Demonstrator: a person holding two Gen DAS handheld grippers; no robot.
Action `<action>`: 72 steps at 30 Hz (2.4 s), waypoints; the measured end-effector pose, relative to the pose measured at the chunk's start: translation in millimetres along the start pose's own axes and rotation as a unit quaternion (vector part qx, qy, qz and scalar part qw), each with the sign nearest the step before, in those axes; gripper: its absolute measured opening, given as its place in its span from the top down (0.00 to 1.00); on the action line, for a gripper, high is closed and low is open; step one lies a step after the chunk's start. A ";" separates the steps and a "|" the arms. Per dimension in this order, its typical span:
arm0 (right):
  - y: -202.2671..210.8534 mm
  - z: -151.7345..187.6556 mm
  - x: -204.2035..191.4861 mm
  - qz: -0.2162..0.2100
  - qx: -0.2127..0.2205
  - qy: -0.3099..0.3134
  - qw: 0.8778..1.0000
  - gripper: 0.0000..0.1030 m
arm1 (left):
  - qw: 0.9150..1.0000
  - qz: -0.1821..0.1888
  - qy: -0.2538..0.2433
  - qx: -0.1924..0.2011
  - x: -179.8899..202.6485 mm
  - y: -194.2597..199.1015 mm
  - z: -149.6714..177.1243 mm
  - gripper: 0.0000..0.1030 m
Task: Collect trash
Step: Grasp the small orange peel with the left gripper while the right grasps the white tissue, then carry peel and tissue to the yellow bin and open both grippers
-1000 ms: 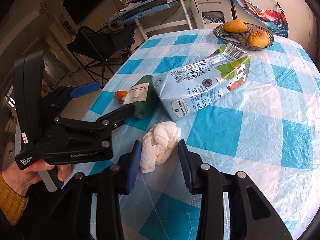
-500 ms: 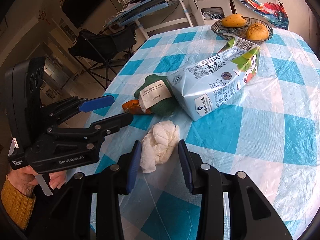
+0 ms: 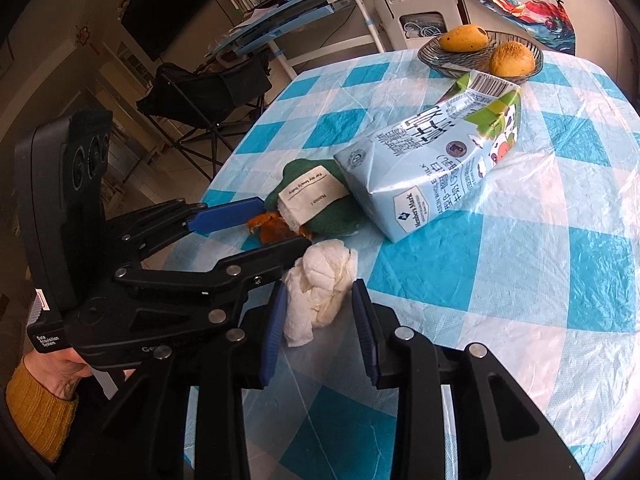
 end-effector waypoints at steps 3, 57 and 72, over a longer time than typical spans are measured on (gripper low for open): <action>1.7 2.0 0.6 -0.003 -0.004 -0.001 1.000 0.67 | 1.000 0.023 0.008 -0.010 5.5 9.2 5.9 0.65; 13.9 19.4 -15.2 0.026 0.030 0.046 0.998 0.78 | 0.996 -0.039 0.081 -0.013 14.2 53.2 55.0 0.83; 64.0 101.6 -34.3 -0.024 0.005 0.039 0.999 0.78 | 0.989 0.005 0.136 0.059 58.0 106.7 92.7 0.83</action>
Point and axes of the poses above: each gripper's, at about its wrist camera, not at the fingertips, and y roughly against the way its jaws point, x to its right, z to its underside, the point moved 6 cm from there along -y, roughly the way its jaws point, and after that the axes turned 9 degrees about -y, right-handed, at the moved point
